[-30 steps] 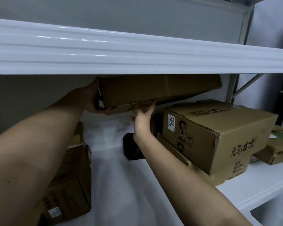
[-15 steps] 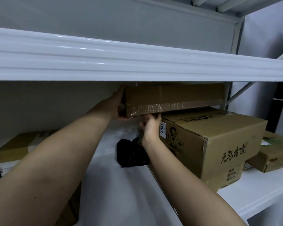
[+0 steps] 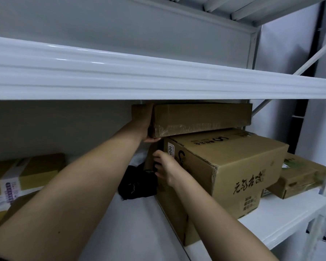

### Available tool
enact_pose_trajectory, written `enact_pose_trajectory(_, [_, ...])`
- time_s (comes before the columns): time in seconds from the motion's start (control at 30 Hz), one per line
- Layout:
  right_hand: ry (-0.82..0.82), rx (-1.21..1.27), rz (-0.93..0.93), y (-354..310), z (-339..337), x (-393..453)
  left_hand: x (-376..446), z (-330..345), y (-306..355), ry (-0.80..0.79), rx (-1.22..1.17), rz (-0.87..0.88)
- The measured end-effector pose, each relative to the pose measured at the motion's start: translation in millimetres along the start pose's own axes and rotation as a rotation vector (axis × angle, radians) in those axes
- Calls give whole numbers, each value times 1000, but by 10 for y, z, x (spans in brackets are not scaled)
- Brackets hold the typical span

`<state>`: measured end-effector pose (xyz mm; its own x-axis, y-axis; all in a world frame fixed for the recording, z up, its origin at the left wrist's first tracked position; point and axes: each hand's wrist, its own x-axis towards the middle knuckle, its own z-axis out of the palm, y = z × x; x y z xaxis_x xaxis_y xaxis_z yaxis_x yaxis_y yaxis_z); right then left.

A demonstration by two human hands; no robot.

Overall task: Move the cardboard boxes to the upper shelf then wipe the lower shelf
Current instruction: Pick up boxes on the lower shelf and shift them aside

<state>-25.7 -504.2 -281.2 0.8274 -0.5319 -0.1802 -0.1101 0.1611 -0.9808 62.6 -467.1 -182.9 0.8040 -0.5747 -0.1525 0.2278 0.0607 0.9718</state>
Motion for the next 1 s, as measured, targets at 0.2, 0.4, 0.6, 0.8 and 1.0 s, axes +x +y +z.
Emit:
enact_pose_trajectory(0.2, [-251, -181, -16, -13, -310, 247, 150, 33, -14, -84, -107, 3])
enact_pose_trajectory(0.4, [-267, -257, -12, 13, -287, 398, 297, 32, -55, 1, -123, 1])
enact_pose_trajectory(0.6, [-258, -234, -24, 44, -267, 485, 460, -121, -153, 4, -207, -57])
enact_pose_trajectory(0.8, [-225, -213, -38, 69, -242, 507, 458, -153, -213, 30, -62, -74])
enact_pose_trajectory(1.0, [-187, -192, -28, 72, -200, 455, 354, -228, -264, 40, -83, -8])
